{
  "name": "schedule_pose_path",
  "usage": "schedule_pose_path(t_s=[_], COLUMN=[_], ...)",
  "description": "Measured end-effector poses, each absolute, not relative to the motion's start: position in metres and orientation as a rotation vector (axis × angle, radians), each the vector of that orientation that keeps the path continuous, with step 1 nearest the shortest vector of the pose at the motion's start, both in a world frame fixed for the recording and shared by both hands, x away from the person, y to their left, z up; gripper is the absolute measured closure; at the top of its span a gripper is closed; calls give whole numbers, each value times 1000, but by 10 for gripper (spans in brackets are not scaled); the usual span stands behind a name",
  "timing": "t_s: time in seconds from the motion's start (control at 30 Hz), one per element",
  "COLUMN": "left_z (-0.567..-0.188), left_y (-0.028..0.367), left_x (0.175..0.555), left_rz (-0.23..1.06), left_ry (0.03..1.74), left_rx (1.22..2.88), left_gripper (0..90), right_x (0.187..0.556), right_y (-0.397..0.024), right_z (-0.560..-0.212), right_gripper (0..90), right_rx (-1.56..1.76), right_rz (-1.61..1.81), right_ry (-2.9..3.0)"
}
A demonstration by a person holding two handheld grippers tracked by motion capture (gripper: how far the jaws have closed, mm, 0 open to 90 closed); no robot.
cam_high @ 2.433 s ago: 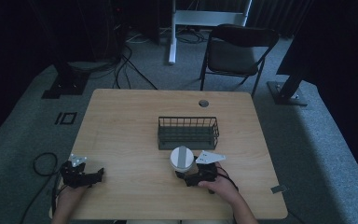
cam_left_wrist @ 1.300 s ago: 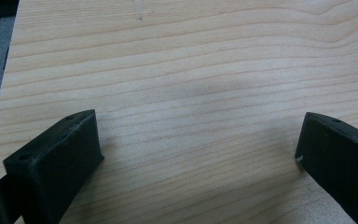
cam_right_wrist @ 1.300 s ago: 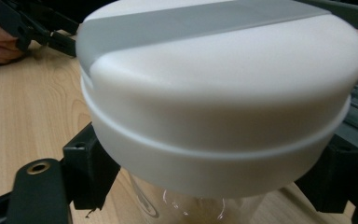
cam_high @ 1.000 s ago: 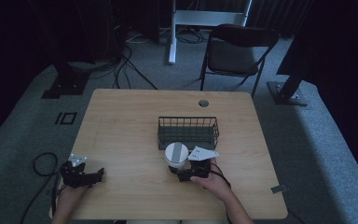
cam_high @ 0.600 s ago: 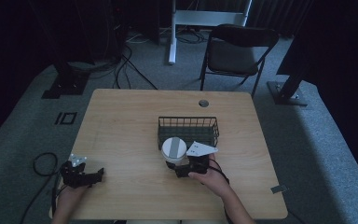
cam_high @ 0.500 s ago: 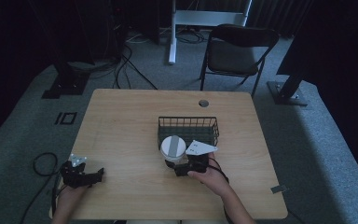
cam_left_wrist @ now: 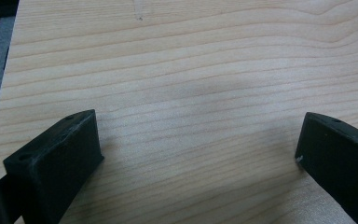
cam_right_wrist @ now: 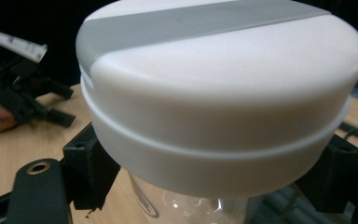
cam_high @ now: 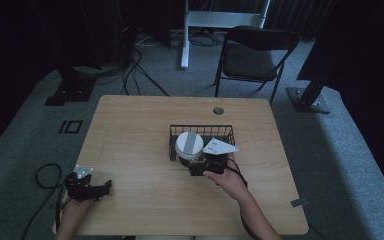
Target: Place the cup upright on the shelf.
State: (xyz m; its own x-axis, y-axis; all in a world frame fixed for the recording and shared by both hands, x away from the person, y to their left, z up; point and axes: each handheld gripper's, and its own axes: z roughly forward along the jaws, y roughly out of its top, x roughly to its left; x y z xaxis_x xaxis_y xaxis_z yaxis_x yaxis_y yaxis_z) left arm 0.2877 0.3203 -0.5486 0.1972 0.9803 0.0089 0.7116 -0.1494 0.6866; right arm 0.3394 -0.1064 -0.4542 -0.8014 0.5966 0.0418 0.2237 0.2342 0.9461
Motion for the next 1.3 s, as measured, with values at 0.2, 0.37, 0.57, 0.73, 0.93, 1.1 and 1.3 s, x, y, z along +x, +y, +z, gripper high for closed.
schedule_pose_path(t_s=[0.2,0.37,0.57,0.73,0.93,1.1,1.3], left_z=[-549,-549,-549,-549,-549,-549,-549], left_y=[320,320,320,320,320,320,320], left_x=[288,288,288,288,288,288,288], left_rz=[635,635,635,636,635,635,635], left_ry=[1572,1572,1572,1572,1572,1572,1572], left_rx=[1928,1928,1928,1928,1930,1929,1929], left_gripper=[2,1,1,2,2,1,1], right_x=[349,357,365,371,382,390,397], right_y=[-112,-117,-124,-129,-136,-142,-147], right_z=[-439,-431,-425,-423,-424,-427,-436], right_gripper=[183,183,183,183,183,183,183], right_rx=[790,832,892,930,1001,1051,1104], right_rz=[1604,1582,1537,1475,1409,1361,1306], right_ry=[2095,2032,1939,1883,1848,1808,1809])
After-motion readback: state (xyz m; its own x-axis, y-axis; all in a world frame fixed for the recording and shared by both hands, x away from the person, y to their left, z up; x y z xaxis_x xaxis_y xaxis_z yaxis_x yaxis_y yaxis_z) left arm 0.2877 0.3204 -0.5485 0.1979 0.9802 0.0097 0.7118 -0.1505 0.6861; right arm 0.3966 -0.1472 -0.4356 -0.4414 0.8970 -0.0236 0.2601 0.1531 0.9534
